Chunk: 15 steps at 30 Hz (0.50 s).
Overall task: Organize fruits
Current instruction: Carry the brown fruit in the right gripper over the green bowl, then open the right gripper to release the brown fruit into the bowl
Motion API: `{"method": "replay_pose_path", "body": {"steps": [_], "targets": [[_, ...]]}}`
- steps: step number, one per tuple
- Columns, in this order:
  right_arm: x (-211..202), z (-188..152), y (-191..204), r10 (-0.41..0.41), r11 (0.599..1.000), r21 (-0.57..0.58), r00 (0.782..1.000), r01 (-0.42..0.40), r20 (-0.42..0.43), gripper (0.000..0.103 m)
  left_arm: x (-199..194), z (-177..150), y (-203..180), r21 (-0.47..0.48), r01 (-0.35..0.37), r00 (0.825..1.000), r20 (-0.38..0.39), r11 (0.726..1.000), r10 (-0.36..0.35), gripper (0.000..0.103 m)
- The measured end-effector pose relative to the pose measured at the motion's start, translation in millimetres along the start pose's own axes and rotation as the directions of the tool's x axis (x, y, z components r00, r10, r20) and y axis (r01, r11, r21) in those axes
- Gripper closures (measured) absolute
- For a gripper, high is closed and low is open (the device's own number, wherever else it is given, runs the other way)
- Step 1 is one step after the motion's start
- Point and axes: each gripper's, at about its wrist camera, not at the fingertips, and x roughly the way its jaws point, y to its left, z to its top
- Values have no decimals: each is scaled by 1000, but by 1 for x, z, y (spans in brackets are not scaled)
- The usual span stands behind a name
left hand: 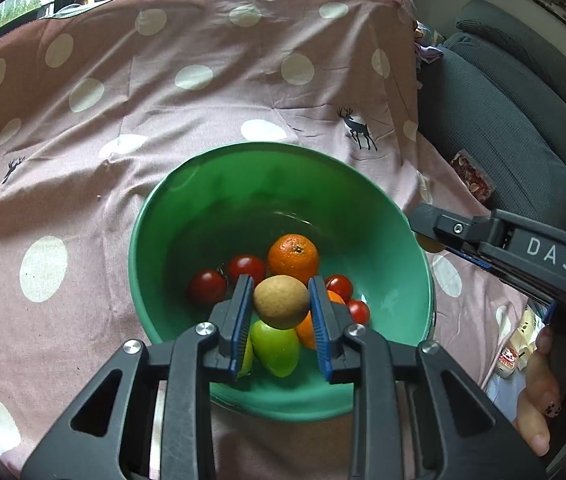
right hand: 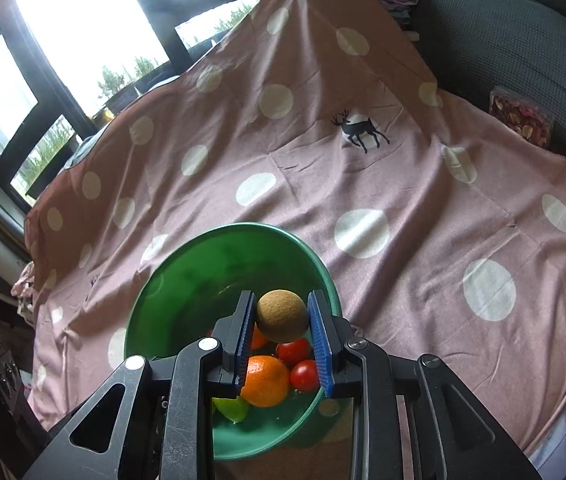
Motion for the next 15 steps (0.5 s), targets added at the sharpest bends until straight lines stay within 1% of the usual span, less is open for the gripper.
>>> {"method": "replay_pose_path", "body": {"steps": [6, 15], "targets": [[12, -2, -1, -26, 1000, -9, 999, 25, -40, 74, 9, -2, 1, -12, -10, 1000, -25, 1000, 10, 75], [25, -3, -4, 14, 1000, 5, 997, -14, -81, 74, 16, -3, 1, -4, -29, 999, -39, 1000, 29, 75]]}}
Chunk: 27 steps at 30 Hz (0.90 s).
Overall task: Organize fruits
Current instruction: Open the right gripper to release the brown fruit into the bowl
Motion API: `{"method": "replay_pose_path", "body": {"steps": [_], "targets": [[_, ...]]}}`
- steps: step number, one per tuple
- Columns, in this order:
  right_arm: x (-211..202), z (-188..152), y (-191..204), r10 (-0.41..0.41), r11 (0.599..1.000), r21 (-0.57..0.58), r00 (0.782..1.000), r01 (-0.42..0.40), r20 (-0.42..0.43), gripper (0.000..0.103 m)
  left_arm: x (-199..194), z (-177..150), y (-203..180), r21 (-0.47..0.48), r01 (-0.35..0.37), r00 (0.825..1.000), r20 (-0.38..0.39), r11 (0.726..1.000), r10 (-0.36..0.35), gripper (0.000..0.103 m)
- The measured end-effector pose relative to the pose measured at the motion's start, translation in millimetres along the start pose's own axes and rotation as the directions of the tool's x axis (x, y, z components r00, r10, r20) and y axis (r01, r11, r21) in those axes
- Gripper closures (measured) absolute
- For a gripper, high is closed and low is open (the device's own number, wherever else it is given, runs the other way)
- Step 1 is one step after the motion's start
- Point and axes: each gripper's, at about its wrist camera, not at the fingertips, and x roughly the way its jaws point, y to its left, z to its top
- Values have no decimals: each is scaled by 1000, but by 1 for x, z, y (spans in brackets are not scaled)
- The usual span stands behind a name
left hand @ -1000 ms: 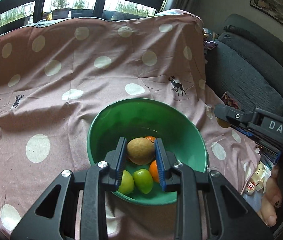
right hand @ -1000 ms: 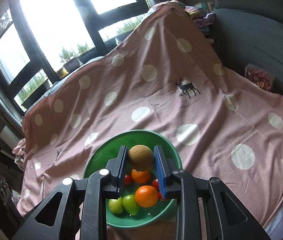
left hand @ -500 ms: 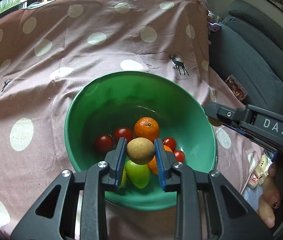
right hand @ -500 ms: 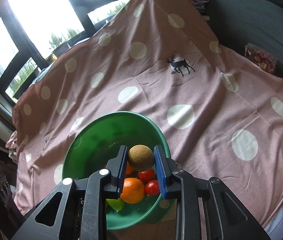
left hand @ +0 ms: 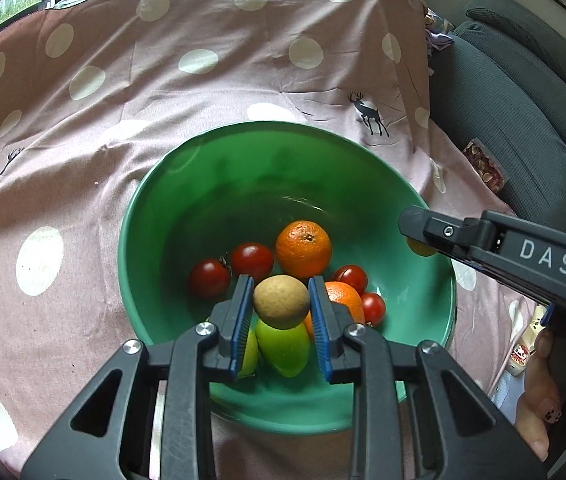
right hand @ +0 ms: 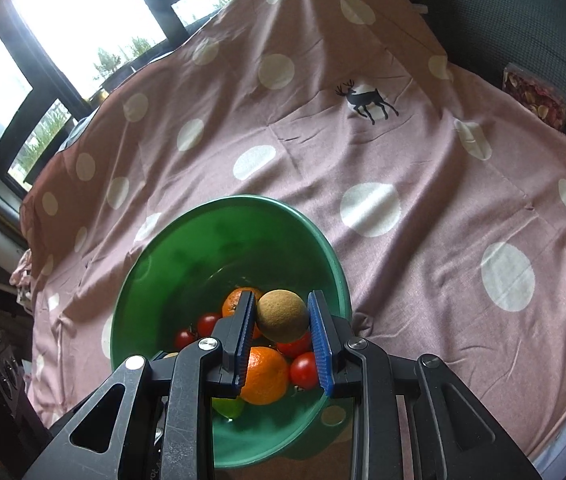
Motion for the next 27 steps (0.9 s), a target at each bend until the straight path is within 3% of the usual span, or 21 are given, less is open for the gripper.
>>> {"method": "replay_pose_path", "body": {"steps": [17, 21, 23, 25, 27], "targets": [[9, -3, 6, -32, 999, -39, 999, 31, -30, 74, 4, -1, -4, 35, -36, 999, -13, 999, 36, 74], [10, -3, 9, -51, 998, -49, 998, 49, -41, 73, -2, 1, -3, 22, -26, 1000, 2, 999, 26, 59], [10, -3, 9, -45, 998, -48, 998, 43, -43, 69, -6, 1, -5, 37, -50, 999, 20, 998, 49, 57], [8, -3, 9, -37, 998, -46, 998, 35, -41, 63, -11, 1, -6, 44, -61, 998, 29, 997, 59, 51], [4, -3, 11, -47, 998, -51, 999, 46, -27, 51, -18, 2, -6, 43, -56, 998, 43, 997, 55, 38]]}}
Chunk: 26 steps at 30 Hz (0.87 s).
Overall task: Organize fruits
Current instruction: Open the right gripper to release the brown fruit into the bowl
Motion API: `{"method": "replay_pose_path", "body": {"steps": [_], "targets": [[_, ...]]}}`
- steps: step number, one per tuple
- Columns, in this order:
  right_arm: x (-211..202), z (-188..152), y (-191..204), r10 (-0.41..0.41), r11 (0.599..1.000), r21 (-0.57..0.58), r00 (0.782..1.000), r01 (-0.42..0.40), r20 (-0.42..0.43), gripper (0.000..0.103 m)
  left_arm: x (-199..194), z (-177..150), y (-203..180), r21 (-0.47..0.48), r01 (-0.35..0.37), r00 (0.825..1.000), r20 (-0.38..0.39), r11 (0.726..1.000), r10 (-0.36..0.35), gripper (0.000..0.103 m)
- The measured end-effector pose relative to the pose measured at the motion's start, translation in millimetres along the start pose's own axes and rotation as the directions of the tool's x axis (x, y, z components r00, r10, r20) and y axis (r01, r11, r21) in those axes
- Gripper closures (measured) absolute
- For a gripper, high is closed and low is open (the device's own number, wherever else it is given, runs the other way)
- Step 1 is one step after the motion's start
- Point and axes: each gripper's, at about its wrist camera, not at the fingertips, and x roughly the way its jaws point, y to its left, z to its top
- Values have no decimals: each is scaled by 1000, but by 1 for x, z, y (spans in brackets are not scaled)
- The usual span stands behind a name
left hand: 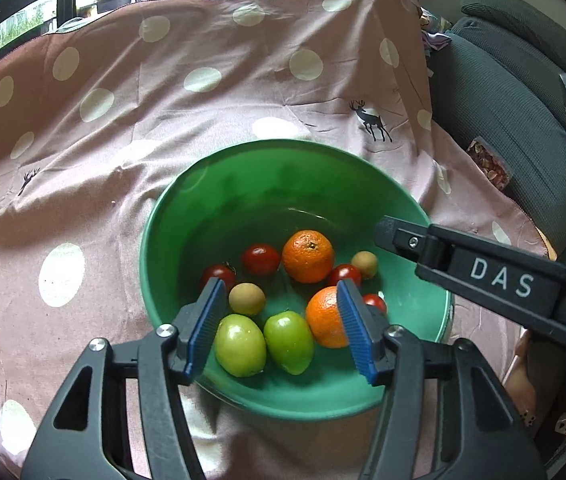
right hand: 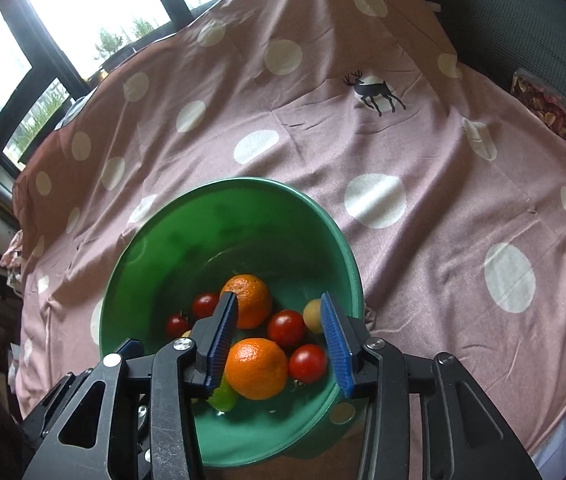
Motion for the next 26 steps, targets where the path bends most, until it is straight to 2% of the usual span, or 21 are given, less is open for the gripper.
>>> {"method": "replay_pose_path", "body": {"steps": [1, 3, 9, 12, 26], "targets": [[-3, 0, 1, -5, 1000, -3, 1000, 6, 9, 49, -4, 1, 0, -1, -4, 1000, 7, 1000, 4, 30], [-8, 1, 1, 1, 1000, 4, 1000, -1, 27, 48, -13, 2, -1, -1, -20, 999, 31, 1000, 20, 22], [-25, 2, -2, 0, 1000, 21, 997, -2, 78, 44, -36, 7, -2, -12, -66, 994, 88, 998, 67, 1], [-30, 3, -3, 0, 1000, 25, 995, -2, 95, 44, -44, 8, 0, -24, -71, 991, 112, 997, 73, 1], [-33, 2, -3, -2, 1000, 27, 995, -1, 102, 44, -49, 5, 1, -18, -79, 991, 106, 997, 81, 1]]}}
